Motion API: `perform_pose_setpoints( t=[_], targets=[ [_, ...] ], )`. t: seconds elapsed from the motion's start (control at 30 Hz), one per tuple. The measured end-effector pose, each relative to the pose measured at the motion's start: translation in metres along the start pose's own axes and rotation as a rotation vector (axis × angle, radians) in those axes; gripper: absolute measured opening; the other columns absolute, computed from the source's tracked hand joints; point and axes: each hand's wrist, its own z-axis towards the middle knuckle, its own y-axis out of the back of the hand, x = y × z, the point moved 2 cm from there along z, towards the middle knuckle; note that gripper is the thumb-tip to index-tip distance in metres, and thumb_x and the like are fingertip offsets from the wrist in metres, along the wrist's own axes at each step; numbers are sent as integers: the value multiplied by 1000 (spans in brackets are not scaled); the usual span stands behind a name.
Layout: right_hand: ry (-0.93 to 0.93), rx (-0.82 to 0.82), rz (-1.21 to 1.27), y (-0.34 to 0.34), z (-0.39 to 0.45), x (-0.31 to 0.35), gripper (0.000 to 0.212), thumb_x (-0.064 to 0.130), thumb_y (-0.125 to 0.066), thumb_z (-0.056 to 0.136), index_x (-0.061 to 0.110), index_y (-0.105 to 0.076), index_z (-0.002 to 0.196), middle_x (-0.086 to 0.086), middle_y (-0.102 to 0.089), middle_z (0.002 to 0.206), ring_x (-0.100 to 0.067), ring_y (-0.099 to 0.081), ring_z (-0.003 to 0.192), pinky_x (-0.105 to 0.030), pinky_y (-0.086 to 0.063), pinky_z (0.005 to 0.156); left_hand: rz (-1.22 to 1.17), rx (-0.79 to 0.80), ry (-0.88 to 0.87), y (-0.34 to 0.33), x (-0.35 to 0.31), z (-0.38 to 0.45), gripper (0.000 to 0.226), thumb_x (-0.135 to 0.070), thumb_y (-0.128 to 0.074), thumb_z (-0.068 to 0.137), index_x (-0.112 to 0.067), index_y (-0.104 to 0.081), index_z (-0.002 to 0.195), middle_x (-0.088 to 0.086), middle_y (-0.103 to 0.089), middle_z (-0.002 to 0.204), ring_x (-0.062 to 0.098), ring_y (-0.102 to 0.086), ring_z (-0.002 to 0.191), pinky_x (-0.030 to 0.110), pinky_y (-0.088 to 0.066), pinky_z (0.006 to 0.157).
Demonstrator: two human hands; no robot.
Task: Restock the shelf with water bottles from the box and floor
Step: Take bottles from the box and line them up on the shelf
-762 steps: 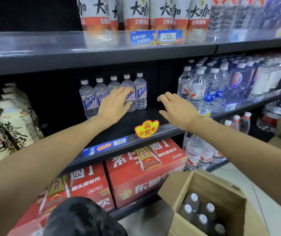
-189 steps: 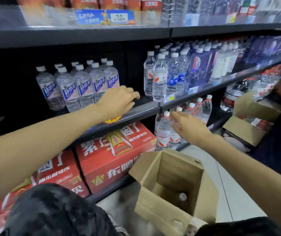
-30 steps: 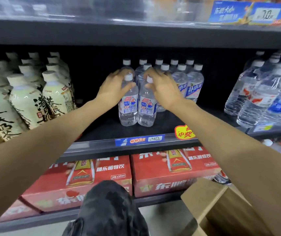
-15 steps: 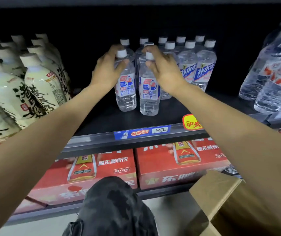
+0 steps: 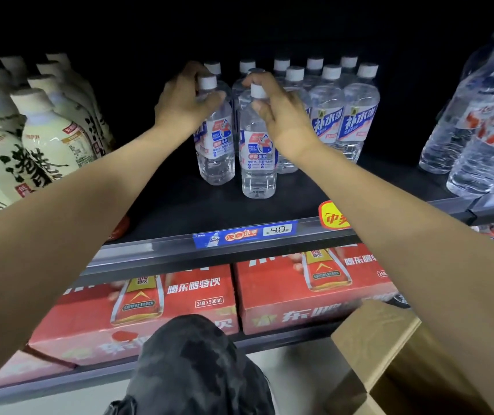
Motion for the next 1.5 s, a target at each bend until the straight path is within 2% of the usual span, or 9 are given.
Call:
perform_pose_setpoints(
  t=[0.2, 0.33, 0.47, 0.53, 0.7, 0.87, 1.27, 1.4, 1.5],
  targets=[
    [-40, -14, 9, -1, -1, 2, 35, 15, -38, 102, 24, -45, 135, 7, -45, 96, -20, -43, 102, -33, -42, 79, 298, 3, -9, -6, -15, 8, 64, -65, -56, 81, -21, -48, 127, 10, -58, 127, 31, -56, 116, 39, -46, 84],
    [-49, -35, -12, -4, -2, 2, 36, 13, -39, 101, 24, -46, 135, -3, -59, 117, -27, -45, 112, -36, -44, 83, 455, 130, -104, -4, -24, 8, 54, -53, -44, 95, -21, -43, 138, 16, -48, 138, 37, -50, 123, 42, -44, 91],
    [-48, -49, -50, -4, -2, 1, 38, 11, -40, 101, 25, -45, 136, -3, -59, 123, -28, -44, 113, -35, -43, 83, 449, 232, -137, 11, -14, 12, 45, -28, -44, 99, -27, -38, 144, 17, -49, 140, 39, -50, 123, 43, -44, 96],
    [-47, -51, -64, -5, -2, 1, 38, 12, -40, 101, 26, -45, 135, -3, -60, 123, -30, -46, 114, -38, -45, 86, 449, 202, -121, 15, -12, 12, 43, -32, -48, 96, -28, -42, 139, 17, -53, 136, 40, -51, 122, 43, -44, 96],
    [-69, -58, -71, -5, -2, 0, 39, 11, -39, 101, 27, -44, 136, -2, -61, 122, -29, -44, 113, -36, -42, 83, 441, 176, -54, 11, -15, 17, 46, -46, -53, 91, -27, -47, 132, 16, -52, 134, 40, -48, 123, 43, -43, 95],
    [-94, -66, -107, -3, -1, 1, 40, 10, -40, 101, 28, -43, 136, -2, -62, 120, -28, -43, 114, -34, -41, 76, 485, 148, -46, 5, -19, 20, 48, -43, -53, 92, -21, -45, 133, 20, -50, 134, 42, -48, 121, 45, -43, 94],
    [-129, -109, -186, 0, 4, 3, 35, 29, -47, 100, 29, -47, 134, -3, -58, 124, -30, -43, 118, -33, -37, 70, 470, 164, -46, -3, -21, 22, 53, -44, -50, 95, -15, -40, 139, 24, -49, 134, 43, -47, 122, 46, -41, 94],
    [-152, -136, -213, 2, 6, 0, 38, 39, -51, 96, 31, -48, 133, -1, -57, 125, -30, -44, 119, -30, -37, 70, 482, 182, -55, -2, -22, 18, 52, -45, -46, 96, -20, -36, 140, 23, -48, 135, 43, -49, 120, 46, -43, 92],
    [-177, -127, -226, 5, 7, 0, 41, 47, -54, 93, 33, -49, 131, -1, -57, 124, -29, -45, 119, -30, -37, 68, 465, 182, -71, 2, -19, 11, 53, -46, -47, 94, -25, -33, 142, 20, -41, 140, 43, -46, 123, 48, -43, 94]
  ],
)
